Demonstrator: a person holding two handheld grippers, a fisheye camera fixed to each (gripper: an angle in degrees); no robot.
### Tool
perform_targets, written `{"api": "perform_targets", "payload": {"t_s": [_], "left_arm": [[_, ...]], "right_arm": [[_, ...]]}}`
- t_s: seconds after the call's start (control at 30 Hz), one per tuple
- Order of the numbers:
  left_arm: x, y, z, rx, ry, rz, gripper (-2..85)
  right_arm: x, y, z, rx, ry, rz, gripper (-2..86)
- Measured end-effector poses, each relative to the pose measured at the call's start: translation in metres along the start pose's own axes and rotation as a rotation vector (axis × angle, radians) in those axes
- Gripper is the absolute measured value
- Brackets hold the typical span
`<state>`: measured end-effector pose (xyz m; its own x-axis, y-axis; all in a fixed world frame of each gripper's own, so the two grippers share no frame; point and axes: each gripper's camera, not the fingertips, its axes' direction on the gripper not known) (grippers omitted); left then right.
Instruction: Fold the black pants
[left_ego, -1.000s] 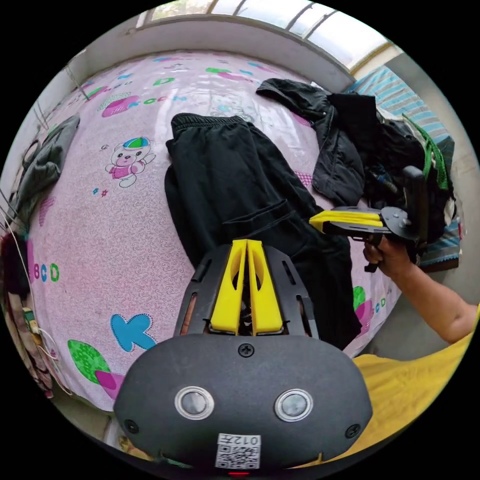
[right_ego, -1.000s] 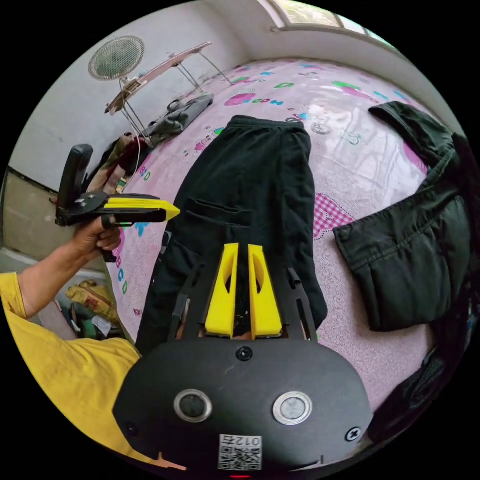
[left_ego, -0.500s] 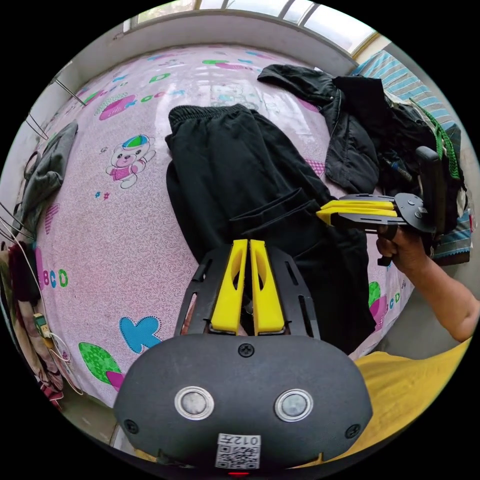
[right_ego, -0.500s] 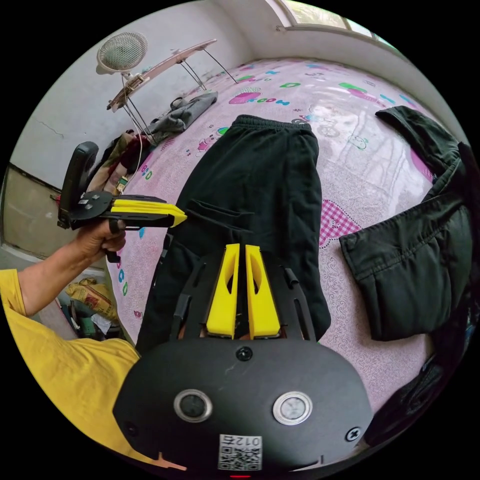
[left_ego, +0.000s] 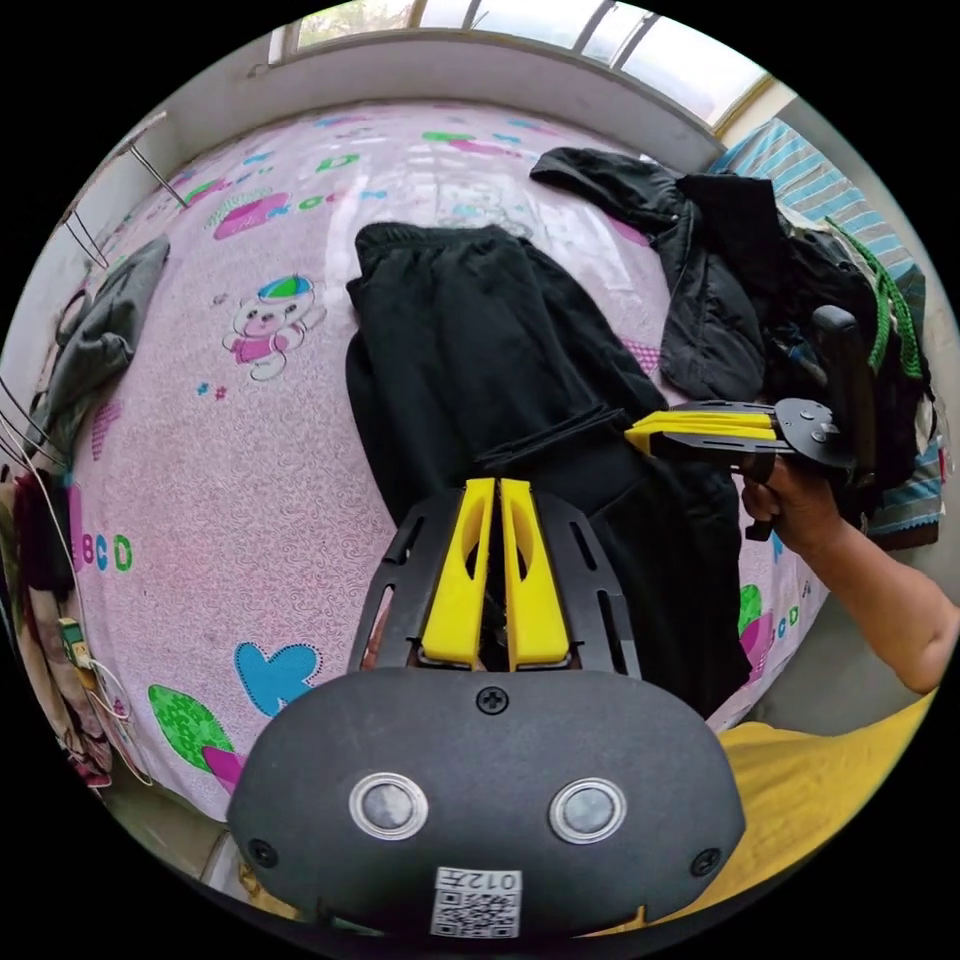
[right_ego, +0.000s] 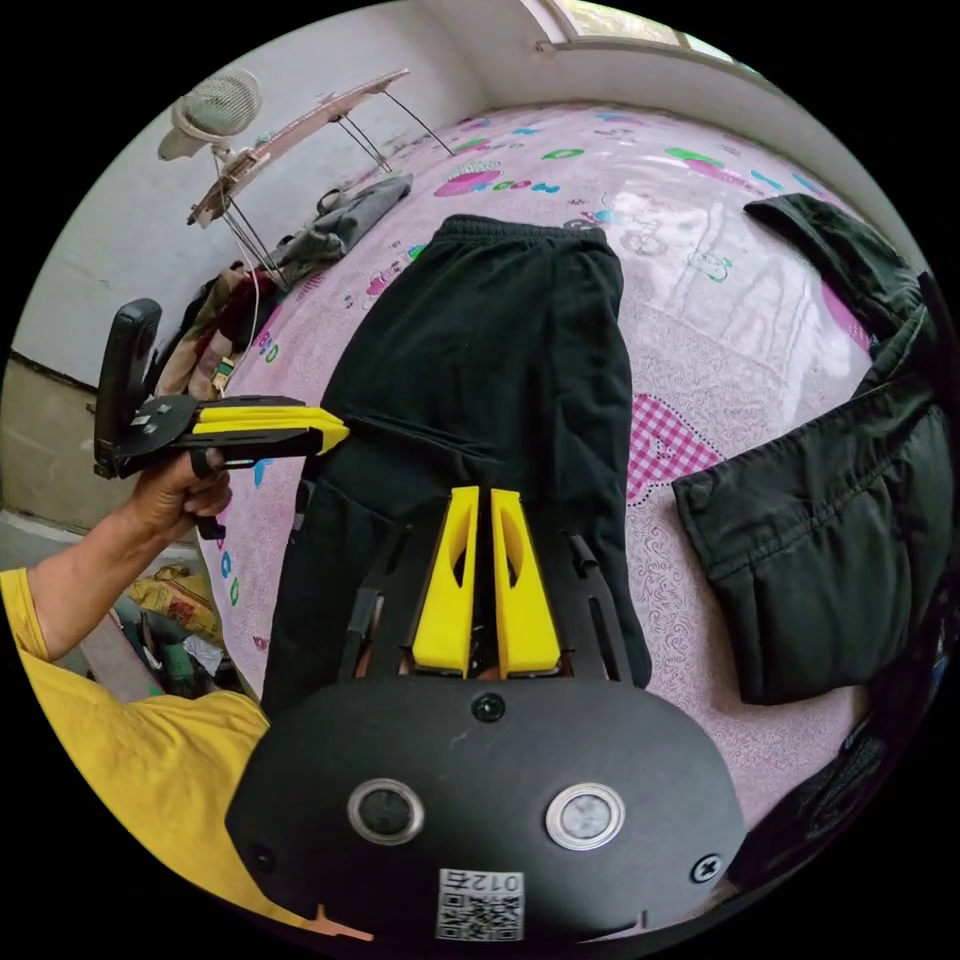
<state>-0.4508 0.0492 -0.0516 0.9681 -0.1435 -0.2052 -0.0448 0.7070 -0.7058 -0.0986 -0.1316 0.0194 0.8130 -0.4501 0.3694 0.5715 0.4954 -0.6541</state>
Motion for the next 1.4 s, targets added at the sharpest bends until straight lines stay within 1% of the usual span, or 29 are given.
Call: {"api": "perform_targets", "payload": {"t_s": [0.07,0.13,0.23,0.33,0.43,0.53,0.6,0.67,0.9,1.07,1.13,1.3,1.4], "left_arm": [[-0.007,0.003,0.002,0.026,0.031,-0.03,0.4],[-0.019,0.012,-0.008,0.096,0.004,-0.112,0.6],[-0.033,0.033,-0.025,0.137,0.027,-0.15,0.8],[-0.029,0.068,-0.032,0.085,0.086,-0.09,1.3],[-0.012,0.117,-0.024,-0.002,0.155,-0.04,2.1],[0.006,0.167,-0.003,-0.097,0.206,-0.033,3.1],[0.013,0.192,0.012,-0.143,0.243,-0.048,3.6],[0.017,0.211,0.023,-0.156,0.292,-0.068,4.0],[0.024,0.253,0.057,-0.135,0.329,-0.113,4.0],[0.028,0.263,0.076,-0.115,0.322,-0.11,3.6],[0.034,0.265,0.085,-0.119,0.286,-0.09,3.5],[0.042,0.272,0.099,-0.094,0.264,-0.081,2.6],[0.059,0.275,0.098,-0.031,0.155,-0.022,1.2]], "right_arm": [[0.004,0.003,-0.003,0.006,0.002,0.019,3.8],[0.009,0.009,-0.013,0.043,0.024,0.045,5.0],[0.018,0.032,-0.038,0.091,0.004,0.064,4.2],[0.01,0.073,-0.06,0.094,-0.035,0.019,3.2],[-0.01,0.127,-0.066,0.03,-0.049,-0.034,3.0],[-0.024,0.181,-0.064,-0.015,-0.073,-0.022,3.9],[-0.028,0.215,-0.058,-0.044,-0.124,0.012,5.4],[-0.03,0.234,-0.053,-0.047,-0.135,0.027,6.1],[-0.032,0.263,-0.032,-0.089,-0.117,-0.001,8.0],[-0.036,0.271,-0.025,-0.09,-0.127,-0.057,7.8],[-0.039,0.273,-0.022,-0.099,-0.115,-0.08,7.5],[-0.041,0.276,-0.02,-0.1,-0.116,-0.1,5.3],[-0.045,0.278,-0.017,-0.112,-0.088,-0.119,3.3]]}}
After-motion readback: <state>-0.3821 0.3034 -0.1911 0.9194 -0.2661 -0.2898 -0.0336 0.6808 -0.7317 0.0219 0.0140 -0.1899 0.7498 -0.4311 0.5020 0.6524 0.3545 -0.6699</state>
